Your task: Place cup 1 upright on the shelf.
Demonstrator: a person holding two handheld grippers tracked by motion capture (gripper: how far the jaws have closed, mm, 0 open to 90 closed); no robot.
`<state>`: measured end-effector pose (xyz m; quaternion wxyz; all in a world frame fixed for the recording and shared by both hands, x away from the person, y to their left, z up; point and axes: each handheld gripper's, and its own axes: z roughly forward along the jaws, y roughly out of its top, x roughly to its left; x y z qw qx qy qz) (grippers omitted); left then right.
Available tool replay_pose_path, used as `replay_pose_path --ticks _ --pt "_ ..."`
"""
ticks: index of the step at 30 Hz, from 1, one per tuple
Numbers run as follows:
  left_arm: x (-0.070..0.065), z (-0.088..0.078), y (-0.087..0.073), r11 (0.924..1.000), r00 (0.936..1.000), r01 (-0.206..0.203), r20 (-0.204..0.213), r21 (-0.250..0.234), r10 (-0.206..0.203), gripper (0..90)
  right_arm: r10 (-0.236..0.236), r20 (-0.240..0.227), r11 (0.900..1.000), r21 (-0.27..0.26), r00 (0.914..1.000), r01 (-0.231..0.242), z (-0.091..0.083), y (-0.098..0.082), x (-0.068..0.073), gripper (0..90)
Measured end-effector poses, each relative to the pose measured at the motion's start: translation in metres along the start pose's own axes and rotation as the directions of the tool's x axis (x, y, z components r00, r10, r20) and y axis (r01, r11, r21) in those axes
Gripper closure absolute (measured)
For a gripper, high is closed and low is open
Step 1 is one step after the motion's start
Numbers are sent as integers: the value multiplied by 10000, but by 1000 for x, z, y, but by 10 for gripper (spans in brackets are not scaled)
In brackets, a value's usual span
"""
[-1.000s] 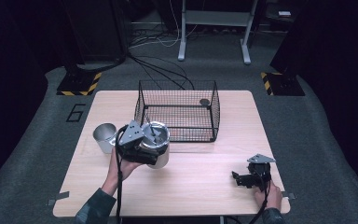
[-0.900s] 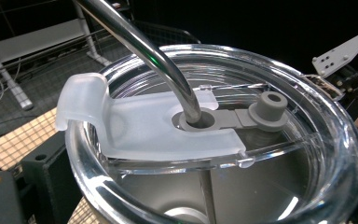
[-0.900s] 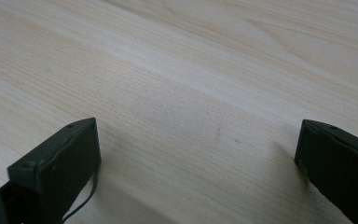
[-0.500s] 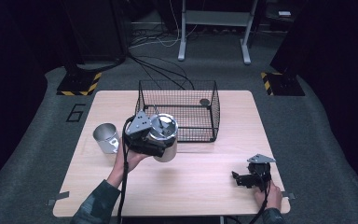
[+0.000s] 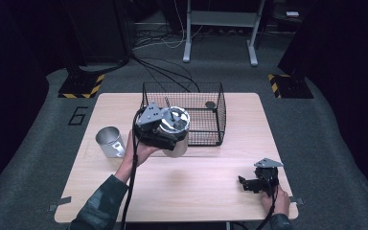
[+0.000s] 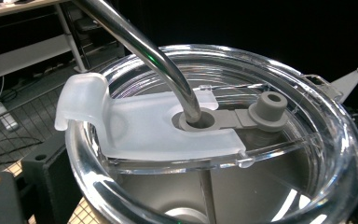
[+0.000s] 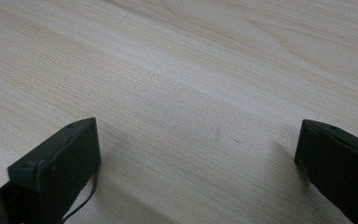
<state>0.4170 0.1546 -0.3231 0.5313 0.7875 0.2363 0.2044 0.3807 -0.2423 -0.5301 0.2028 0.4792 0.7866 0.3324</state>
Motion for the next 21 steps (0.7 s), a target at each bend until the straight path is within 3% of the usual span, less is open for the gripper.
replay_pose_path --ticks 21 --pt "19 28 35 10000 9999 -25 -165 -42 24 36 -6 -9 10000 -4 10000 6 0 0 0 0"
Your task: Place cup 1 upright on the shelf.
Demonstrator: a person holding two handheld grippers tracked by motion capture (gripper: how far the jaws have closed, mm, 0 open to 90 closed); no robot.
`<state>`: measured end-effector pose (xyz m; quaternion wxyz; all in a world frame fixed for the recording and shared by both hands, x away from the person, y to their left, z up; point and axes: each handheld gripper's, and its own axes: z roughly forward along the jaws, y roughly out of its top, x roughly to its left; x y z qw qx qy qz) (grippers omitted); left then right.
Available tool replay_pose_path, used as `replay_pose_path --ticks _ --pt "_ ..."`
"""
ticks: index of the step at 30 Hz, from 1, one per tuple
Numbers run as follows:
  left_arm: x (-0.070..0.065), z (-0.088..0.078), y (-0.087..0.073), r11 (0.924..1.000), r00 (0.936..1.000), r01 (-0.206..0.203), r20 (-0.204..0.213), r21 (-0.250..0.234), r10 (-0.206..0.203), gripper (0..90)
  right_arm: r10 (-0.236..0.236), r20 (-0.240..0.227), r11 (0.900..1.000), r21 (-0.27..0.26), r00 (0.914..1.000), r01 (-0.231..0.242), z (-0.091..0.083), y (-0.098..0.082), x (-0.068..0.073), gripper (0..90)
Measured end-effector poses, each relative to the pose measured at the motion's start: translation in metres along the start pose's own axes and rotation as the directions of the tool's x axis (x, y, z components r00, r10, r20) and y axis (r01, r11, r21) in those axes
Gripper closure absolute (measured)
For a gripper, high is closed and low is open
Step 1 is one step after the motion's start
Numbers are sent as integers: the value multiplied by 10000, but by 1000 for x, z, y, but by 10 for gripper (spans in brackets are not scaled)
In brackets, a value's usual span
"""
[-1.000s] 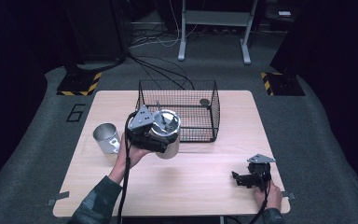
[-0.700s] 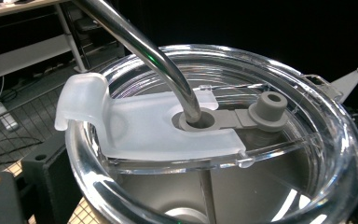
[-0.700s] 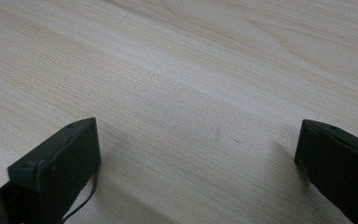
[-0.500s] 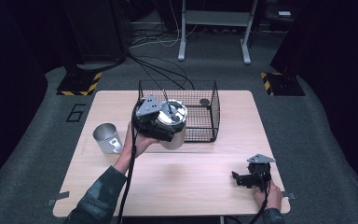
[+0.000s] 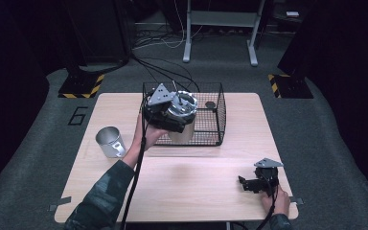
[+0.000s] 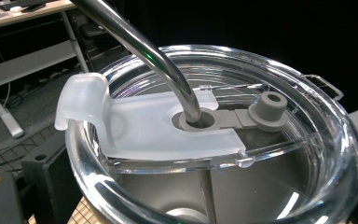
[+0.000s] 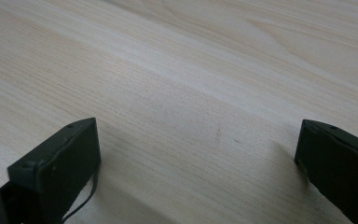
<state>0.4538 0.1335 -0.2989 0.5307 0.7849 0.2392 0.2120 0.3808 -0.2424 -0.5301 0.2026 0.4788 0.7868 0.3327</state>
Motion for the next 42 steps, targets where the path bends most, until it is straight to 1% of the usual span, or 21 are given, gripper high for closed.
replay_pose_path --ticks 8,12,14,17,20,21,22,25,27,30,32,35,37,38,39,41,42 --pt "9 12 15 10000 9996 -68 -288 -35 67 36 -76 -11 10000 5 10000 76 0 0 0 0" --pt "15 20 19 9999 9987 23 -504 -100 -28 36 -6 -7 10000 -3 10000 6 0 0 0 0" --pt "18 26 21 9998 9981 131 -597 -118 -138 36 -2 -10 10000 -3 10000 2 0 0 0 0" --pt "21 34 23 9998 9974 170 -701 -58 -174 36 74 2 10000 -22 10000 -74 0 0 0 0" --pt "24 44 24 9998 9966 200 -798 14 -198 36 49 -13 10000 -14 10000 -49 0 0 0 0" --pt "25 48 24 9997 9964 228 -816 -8 -228 36 69 4 10000 -22 10000 -69 0 0 0 0" --pt "25 52 24 9997 9961 259 -839 37 -255 36 36 -59 10000 22 10000 -36 0 0 0 0" --pt "28 62 23 9994 9953 282 -927 184 -264 36 -35 -52 10000 6 10000 35 0 0 -1 0" --pt "30 69 21 9988 9944 433 -977 221 -410 36 -11 -63 10000 2 10000 11 0 0 0 0" --pt "31 78 18 9984 9923 451 -1170 339 -409 36 -45 -67 10000 -13 10000 45 0 0 -1 0" --pt "31 84 16 9984 9908 359 -1323 431 -299 36 -36 -42 10000 -21 10000 36 0 0 -1 0" --pt "34 90 13 9977 9893 525 -1385 432 -461 36 -19 -39 10000 -16 10000 19 0 0 0 0" --pt "36 95 11 9966 9869 720 -1478 400 -653 36 -33 -42 10000 -18 10000 33 0 0 0 0" --pt "37 97 9 9965 9867 678 -1512 498 -596 36 -31 -47 10000 -18 10000 31 0 0 0 0" --pt "38 99 8 9960 9857 728 -1558 510 -641 36 -30 -46 10000 -18 10000 30 0 0 0 0" --pt "40 104 5 9950 9830 930 -1621 370 -859 36 -31 -45 10000 -19 10000 31 0 0 0 0" --pt "41 105 4 9952 9842 891 -1570 416 -815 36 6 -40 10000 -12 10000 -6 0 0 0 0"
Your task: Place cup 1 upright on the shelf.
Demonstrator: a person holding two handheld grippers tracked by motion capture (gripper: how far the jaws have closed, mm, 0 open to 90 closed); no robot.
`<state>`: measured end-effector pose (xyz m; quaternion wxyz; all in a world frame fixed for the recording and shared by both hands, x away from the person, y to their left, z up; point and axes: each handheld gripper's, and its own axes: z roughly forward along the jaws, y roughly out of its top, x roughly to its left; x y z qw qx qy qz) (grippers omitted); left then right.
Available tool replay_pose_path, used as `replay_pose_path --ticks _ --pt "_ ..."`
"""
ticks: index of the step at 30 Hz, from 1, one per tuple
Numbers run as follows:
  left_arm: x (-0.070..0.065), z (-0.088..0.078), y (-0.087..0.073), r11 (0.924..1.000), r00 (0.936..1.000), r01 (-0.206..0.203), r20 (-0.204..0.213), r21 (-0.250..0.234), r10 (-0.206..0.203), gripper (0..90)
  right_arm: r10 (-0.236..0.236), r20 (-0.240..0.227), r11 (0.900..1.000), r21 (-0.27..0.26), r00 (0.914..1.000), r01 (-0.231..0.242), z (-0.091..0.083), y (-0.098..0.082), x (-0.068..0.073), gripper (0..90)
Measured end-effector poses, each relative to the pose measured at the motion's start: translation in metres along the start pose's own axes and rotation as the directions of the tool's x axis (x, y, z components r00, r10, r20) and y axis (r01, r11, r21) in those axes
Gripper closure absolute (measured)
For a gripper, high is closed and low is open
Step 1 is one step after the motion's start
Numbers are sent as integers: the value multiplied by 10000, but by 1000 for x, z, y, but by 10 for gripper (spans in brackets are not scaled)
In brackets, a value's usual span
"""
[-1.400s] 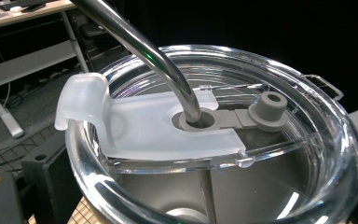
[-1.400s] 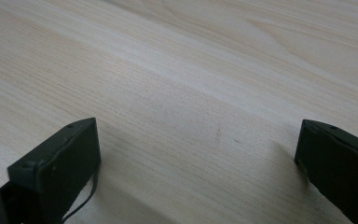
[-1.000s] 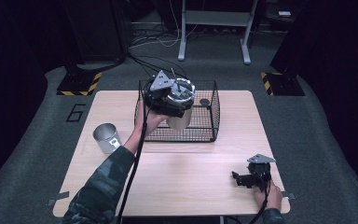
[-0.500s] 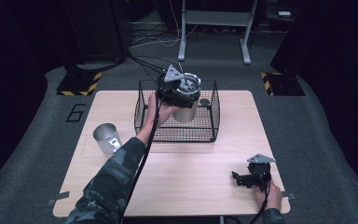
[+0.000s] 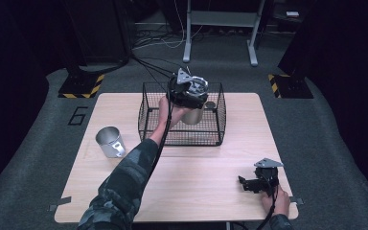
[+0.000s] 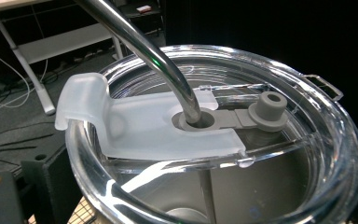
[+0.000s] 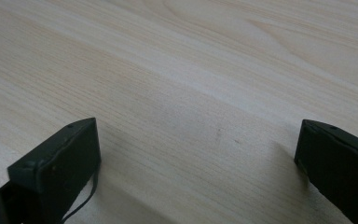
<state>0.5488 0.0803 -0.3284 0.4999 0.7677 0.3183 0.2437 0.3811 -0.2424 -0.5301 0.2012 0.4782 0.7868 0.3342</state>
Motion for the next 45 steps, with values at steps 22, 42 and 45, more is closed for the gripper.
replay_pose_path --ticks 22,42,45 --pt "-2 51 -27 9932 9960 860 177 778 -877 36 -73 37 10000 -53 10000 74 0 0 0 0" --pt "-10 79 -41 9840 9947 854 436 1566 -932 36 -75 7 10000 -8 10000 75 0 0 0 0" --pt "-12 82 -41 9825 9945 847 469 1658 -937 35 -75 8 10000 -10 10000 75 0 0 0 0"
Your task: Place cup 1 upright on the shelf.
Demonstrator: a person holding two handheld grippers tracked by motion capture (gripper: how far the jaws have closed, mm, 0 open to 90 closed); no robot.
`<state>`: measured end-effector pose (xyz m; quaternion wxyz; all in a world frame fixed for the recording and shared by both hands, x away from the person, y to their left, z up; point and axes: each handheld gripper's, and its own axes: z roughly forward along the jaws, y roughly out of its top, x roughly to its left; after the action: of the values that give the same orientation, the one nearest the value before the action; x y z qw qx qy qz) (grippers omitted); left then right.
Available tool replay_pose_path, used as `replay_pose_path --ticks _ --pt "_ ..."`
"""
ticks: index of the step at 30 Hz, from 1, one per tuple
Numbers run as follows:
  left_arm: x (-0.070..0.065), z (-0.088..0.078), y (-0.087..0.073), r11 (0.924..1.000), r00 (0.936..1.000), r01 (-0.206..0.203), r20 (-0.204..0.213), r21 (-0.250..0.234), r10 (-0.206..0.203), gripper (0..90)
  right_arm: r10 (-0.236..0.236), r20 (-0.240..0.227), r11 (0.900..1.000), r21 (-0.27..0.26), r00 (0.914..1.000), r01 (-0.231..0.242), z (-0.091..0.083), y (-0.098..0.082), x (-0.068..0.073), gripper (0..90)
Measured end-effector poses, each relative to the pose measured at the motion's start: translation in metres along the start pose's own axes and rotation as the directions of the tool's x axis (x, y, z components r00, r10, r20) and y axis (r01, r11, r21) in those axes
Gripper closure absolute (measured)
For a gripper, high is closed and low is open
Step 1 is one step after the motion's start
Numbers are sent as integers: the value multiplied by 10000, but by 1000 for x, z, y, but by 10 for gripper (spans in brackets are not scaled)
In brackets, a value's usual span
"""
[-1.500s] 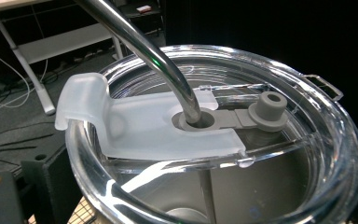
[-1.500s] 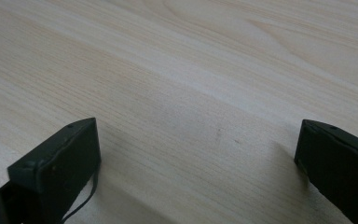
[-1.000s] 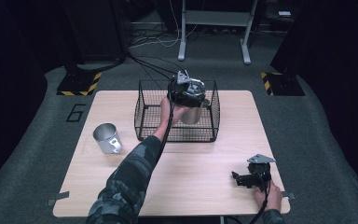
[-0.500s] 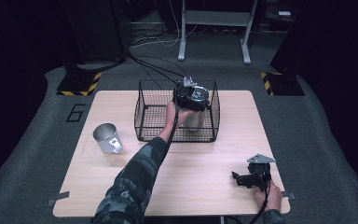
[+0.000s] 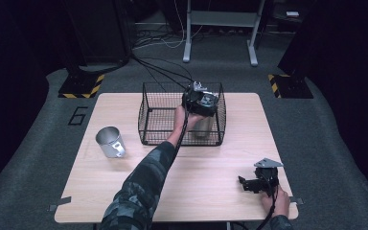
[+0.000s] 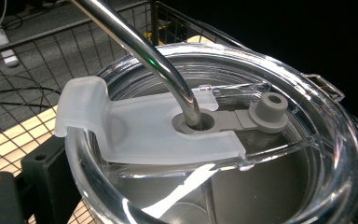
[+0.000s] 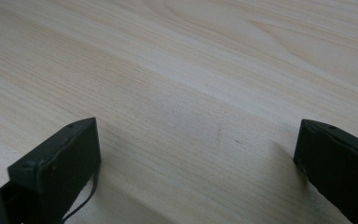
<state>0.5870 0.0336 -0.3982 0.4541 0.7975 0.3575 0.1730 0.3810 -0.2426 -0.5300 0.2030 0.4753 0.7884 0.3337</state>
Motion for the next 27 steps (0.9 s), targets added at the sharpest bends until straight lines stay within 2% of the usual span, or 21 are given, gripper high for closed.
replay_pose_path --ticks 9,12,15,27 --pt "-4 6 -2 9995 10000 5 55 304 -7 35 -4 3 10000 1 10000 4 0 0 0 0" --pt "-4 7 -3 9993 9999 23 -138 370 -18 35 8 18 10000 -54 10000 -8 0 0 0 0" --pt "-4 8 -4 9993 9999 107 -62 362 -105 35 -2 13 10000 -47 10000 2 0 0 0 0" --pt "-6 4 -7 9986 10000 -68 49 529 66 31 7 19 10000 -49 10000 -7 0 0 0 0"
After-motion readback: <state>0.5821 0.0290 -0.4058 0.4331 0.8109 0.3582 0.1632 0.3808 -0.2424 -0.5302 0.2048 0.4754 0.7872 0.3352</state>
